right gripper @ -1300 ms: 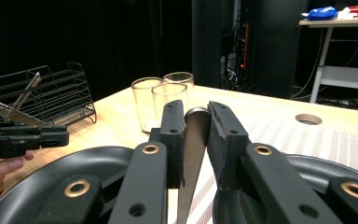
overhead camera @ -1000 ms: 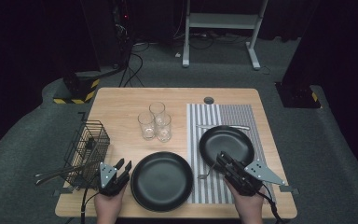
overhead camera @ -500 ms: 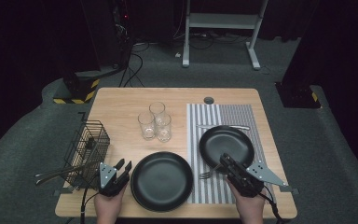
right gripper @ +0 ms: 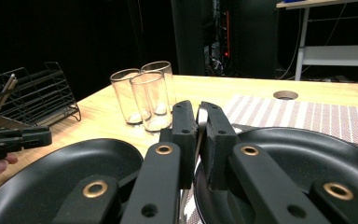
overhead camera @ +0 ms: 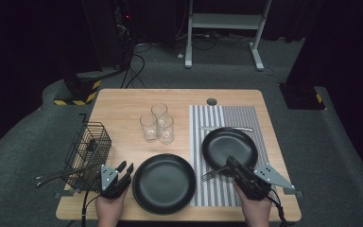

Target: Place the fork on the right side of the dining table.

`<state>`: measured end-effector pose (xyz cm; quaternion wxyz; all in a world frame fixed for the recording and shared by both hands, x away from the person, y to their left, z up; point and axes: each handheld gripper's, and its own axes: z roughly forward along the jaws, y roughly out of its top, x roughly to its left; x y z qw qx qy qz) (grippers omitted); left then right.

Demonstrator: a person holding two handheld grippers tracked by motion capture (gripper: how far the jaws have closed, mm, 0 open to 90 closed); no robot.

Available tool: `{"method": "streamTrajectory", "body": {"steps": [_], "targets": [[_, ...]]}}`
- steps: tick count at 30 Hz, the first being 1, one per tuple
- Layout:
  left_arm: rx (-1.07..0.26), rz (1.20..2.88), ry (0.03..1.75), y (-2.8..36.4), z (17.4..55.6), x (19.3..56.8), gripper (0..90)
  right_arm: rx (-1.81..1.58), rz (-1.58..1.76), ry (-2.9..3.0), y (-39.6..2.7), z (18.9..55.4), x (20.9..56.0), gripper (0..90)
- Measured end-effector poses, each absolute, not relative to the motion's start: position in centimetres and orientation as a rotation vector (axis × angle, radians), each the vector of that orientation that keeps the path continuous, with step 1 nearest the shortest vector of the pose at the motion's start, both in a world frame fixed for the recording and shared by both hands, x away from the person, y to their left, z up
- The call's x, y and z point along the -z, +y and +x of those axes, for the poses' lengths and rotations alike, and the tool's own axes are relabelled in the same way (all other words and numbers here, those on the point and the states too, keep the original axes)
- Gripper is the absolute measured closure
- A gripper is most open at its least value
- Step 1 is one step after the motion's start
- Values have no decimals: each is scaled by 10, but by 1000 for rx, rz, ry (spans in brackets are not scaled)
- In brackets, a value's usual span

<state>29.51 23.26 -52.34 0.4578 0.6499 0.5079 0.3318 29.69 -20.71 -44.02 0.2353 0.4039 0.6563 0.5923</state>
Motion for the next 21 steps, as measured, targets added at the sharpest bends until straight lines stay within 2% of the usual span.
{"method": "streamTrajectory", "body": {"steps": [21], "targets": [[-815,1603,1252,233,295,523,661,-1614,1178,1753,-218,286,442,830]]}}
